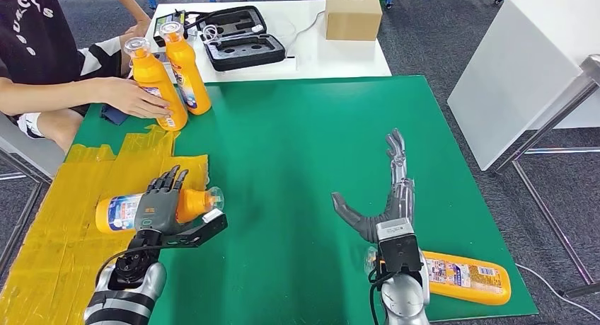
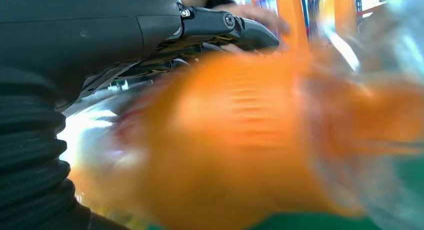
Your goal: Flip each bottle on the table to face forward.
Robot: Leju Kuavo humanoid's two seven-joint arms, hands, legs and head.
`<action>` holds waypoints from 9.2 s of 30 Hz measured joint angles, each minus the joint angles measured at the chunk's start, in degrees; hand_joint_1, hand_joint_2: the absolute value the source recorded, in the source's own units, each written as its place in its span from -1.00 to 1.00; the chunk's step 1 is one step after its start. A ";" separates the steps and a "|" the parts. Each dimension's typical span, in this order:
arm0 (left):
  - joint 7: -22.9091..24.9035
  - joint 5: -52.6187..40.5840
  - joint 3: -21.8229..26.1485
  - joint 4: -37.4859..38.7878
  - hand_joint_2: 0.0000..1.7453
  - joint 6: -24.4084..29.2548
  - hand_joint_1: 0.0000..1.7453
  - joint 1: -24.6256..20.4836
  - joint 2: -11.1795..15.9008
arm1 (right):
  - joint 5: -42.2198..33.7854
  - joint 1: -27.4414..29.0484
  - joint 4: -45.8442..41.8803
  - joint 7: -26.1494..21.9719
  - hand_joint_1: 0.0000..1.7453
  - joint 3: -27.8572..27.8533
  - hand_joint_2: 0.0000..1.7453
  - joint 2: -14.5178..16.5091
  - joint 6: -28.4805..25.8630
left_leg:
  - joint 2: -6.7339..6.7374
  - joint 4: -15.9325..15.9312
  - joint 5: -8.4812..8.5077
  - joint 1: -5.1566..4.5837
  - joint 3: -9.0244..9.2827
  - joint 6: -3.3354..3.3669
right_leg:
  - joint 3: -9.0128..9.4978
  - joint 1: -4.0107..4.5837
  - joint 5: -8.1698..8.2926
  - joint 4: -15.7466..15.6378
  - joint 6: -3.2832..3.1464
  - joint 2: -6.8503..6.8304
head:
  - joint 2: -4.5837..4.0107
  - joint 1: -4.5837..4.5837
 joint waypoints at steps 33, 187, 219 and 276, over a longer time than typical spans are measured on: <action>-32.05 50.28 -5.47 -23.55 1.00 -19.02 -1.00 16.63 -0.01 | 9.15 3.15 1.71 0.17 -1.00 -1.62 1.00 -3.32 0.24 | -0.04 -0.01 -0.05 -0.01 -0.03 -0.02 | -0.03 0.00 -0.05 -0.01 -0.01 -0.04 | 0.00 -0.02; -24.88 93.10 -13.83 -23.30 1.00 -32.25 -1.00 14.75 -2.50 | 7.45 -5.55 20.26 -3.61 1.00 -5.94 1.00 -3.95 5.15 | 0.31 -0.02 -0.08 0.04 0.15 0.04 | 0.06 0.06 0.12 0.01 -0.11 0.43 | 0.00 -0.03; -22.20 102.93 -5.86 -13.67 1.00 -31.38 -1.00 9.26 -5.20 | 16.52 -9.29 32.69 0.79 1.00 17.89 1.00 1.41 -0.01 | 0.31 -0.02 -0.06 0.01 0.08 0.03 | -0.01 0.03 0.12 0.01 -0.12 0.43 | 0.00 0.01; -23.32 102.84 -3.03 -14.20 1.00 -32.64 -0.10 9.44 -5.21 | 20.54 -11.86 45.49 2.15 1.00 22.18 1.00 1.02 -7.45 | 0.30 -0.02 -0.06 0.01 0.05 0.03 | -0.06 0.02 0.12 0.01 -0.12 0.41 | 0.00 0.00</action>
